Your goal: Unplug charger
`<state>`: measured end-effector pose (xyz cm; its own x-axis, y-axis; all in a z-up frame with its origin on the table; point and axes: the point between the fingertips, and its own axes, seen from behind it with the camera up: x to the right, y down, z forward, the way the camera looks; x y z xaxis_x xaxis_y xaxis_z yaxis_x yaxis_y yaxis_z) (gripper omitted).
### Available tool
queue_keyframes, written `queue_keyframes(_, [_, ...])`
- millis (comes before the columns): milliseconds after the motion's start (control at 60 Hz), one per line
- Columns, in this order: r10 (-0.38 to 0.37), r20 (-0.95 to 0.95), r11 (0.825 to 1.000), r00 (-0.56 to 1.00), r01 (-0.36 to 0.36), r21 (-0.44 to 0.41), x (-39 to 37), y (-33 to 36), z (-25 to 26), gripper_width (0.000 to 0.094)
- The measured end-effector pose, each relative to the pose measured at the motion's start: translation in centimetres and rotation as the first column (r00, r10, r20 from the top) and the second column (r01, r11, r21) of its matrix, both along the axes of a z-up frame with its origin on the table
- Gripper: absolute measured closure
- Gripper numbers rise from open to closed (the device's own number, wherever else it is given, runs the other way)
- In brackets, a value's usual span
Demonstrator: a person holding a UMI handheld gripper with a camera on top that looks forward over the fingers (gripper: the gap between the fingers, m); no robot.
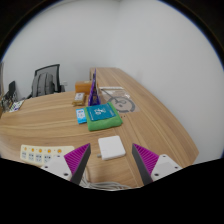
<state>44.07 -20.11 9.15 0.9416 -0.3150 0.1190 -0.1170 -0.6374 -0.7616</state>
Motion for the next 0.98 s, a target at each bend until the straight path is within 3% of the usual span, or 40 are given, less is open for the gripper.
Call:
queue_keyframes(283, [0.037, 0.060, 0.999, 0.998, -0.038, 0.021, -11.6, -10.0, 10.0, 0.0079])
queue_keyframes(450, [0.019, 0.119, 0.999, 0.993, -0.024, 0.038, -16.3, -16.5, 14.0, 0.0078])
queue_keyframes(983, [0.086, 0.138, 0.992, 0.987, -0.098, 0.079, -26.0, -22.0, 18.8, 0.0077])
